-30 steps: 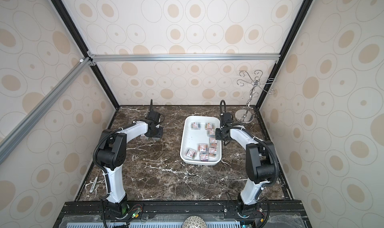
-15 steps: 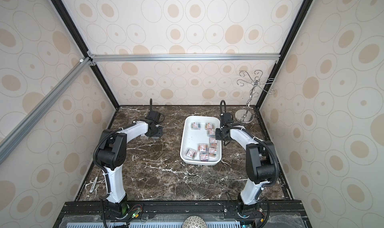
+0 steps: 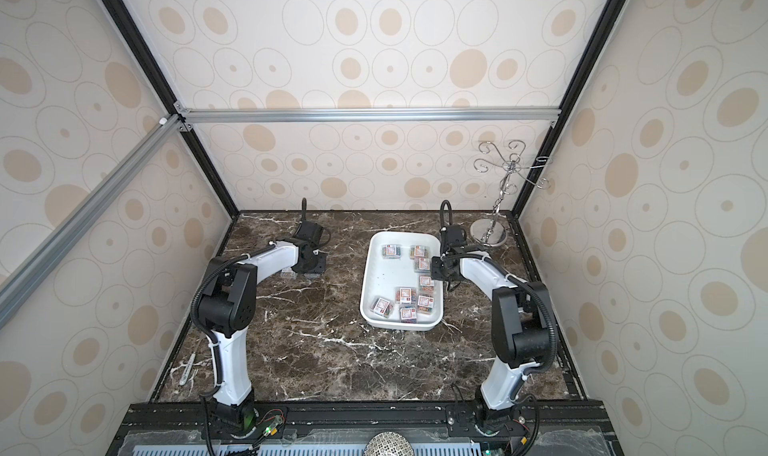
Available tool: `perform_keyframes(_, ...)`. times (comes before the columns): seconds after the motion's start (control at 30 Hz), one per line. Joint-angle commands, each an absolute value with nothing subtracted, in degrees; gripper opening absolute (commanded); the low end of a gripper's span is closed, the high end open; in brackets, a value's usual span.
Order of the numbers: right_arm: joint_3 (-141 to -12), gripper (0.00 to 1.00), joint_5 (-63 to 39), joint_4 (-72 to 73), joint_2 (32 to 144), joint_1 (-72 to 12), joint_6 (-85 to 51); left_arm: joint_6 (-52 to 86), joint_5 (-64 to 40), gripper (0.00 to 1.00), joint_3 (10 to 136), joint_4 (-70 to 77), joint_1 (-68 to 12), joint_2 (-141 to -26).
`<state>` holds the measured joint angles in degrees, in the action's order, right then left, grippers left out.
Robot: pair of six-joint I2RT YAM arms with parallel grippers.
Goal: Take the paper clips out of the storage box
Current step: Place the boxed paper clips at the center of the board.
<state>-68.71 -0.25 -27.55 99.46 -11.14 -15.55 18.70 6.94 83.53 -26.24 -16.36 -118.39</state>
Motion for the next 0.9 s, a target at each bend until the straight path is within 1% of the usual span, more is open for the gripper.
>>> perform_keyframes(0.0, -66.87, 0.0, -2.25, -31.05, 99.76, -11.52, -14.56, 19.89, 7.73, 0.51, 85.85, -27.21, -16.31, -119.16)
perform_keyframes(0.13, -66.79, 0.0, -2.28, -30.99, 99.76, -11.51, -14.59, 19.87, 7.91, 0.51, 86.1, -27.67, -16.28, -119.66)
perform_keyframes(0.33, -66.79, 0.0, -2.37, -31.03, 99.49, -11.51, -14.59, 20.26, 8.44, 0.55, 86.3, -28.4, -16.34, -120.67)
perform_keyframes(0.37, -66.71, 0.0, -2.37, -30.96, 99.42, -11.51, -14.5, 20.24, 8.44, 0.56, 86.34, -28.39, -16.34, -120.67)
perform_keyframes(0.53, -66.68, 0.0, -2.38, -31.07, 99.48, -11.51, -14.5, 20.32, 9.48, 0.72, 86.31, -28.32, -16.39, -120.24)
perform_keyframes(0.87, -66.53, 0.0, -2.88, -30.55, 99.62, -11.51, -14.49, 19.46, 10.72, 0.82, 88.4, -28.74, -16.94, -117.09)
